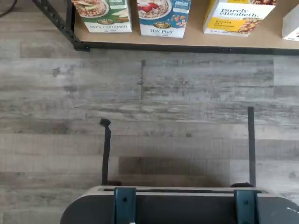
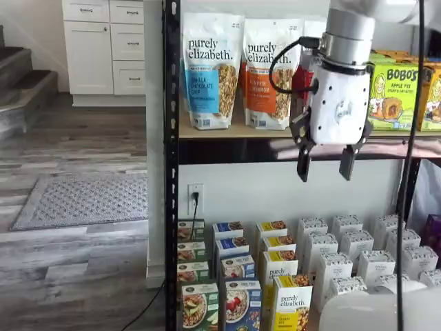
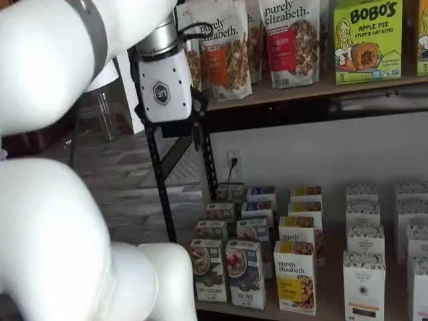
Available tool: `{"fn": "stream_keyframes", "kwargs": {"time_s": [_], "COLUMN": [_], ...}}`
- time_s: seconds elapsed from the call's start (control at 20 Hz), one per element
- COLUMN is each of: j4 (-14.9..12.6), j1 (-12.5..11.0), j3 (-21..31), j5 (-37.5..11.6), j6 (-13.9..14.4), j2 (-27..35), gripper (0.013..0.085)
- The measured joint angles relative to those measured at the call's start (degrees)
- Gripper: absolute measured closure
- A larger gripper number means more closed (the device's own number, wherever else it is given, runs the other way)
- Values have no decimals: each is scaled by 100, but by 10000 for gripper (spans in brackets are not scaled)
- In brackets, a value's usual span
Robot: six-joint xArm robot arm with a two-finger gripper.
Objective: Pick up the blue and white box that is on the bottom shelf, the second box from the left
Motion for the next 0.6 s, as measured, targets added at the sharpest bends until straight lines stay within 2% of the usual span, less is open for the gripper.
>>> {"fn": "stream_keyframes", "kwargs": {"time_s": [0.15,0.6], "j4": [52,-71], "j1": [2,187], "j3": [202,853], "j5": [-224,-953], "j6": [3,167], "j2": [-3,72], "gripper": [130,130]}}
